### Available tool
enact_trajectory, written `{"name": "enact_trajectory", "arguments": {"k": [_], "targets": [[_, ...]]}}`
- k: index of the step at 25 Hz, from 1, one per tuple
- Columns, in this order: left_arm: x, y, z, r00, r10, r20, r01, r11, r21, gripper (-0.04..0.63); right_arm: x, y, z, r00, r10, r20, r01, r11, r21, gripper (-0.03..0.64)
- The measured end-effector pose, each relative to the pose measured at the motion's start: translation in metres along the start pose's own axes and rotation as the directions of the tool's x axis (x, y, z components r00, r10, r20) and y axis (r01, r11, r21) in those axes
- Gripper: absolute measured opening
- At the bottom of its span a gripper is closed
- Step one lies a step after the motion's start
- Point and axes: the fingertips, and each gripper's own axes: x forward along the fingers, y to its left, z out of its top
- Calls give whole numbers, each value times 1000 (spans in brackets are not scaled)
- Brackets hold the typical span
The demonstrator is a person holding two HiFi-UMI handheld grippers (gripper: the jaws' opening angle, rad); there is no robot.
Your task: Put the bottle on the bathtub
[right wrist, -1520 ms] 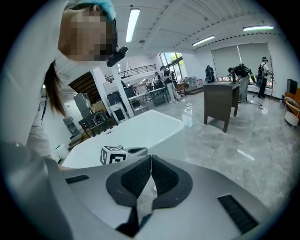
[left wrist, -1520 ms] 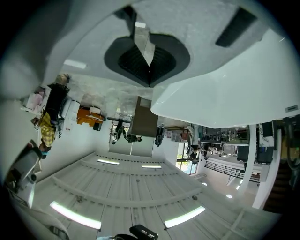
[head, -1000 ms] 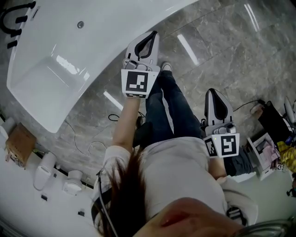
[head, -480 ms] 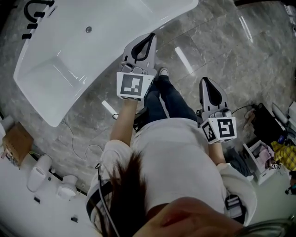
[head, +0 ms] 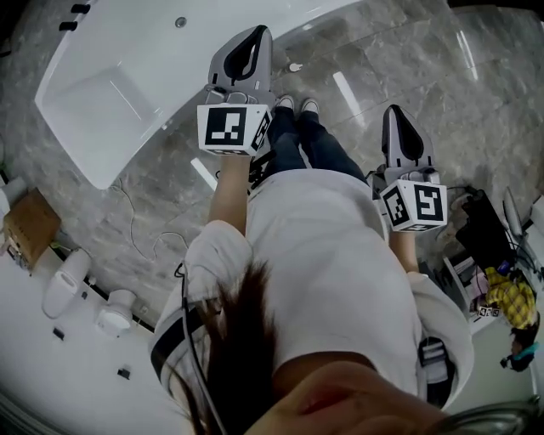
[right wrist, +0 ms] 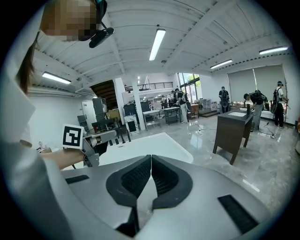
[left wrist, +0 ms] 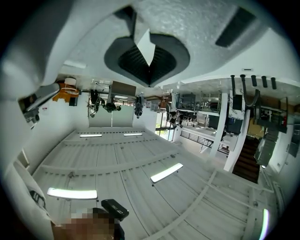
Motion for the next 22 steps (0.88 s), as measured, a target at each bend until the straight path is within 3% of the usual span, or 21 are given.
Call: {"name": "enact_trajectory", "arguments": {"k": [8,13,22], "targets": [[-92,-21,28,996,86,39,-84,996,-40,14,-53,19,2,997,6,78,-8,1000,21,14],[-97,-6,46,995,91,39,-89,995,-48,14,-29,28,37,991,17,134,-20,1000,22,14],[-83,-26,58,999,32,29,-31,999,-25,14,-5,23,52,984,66,165,-73,997,36,14]]}}
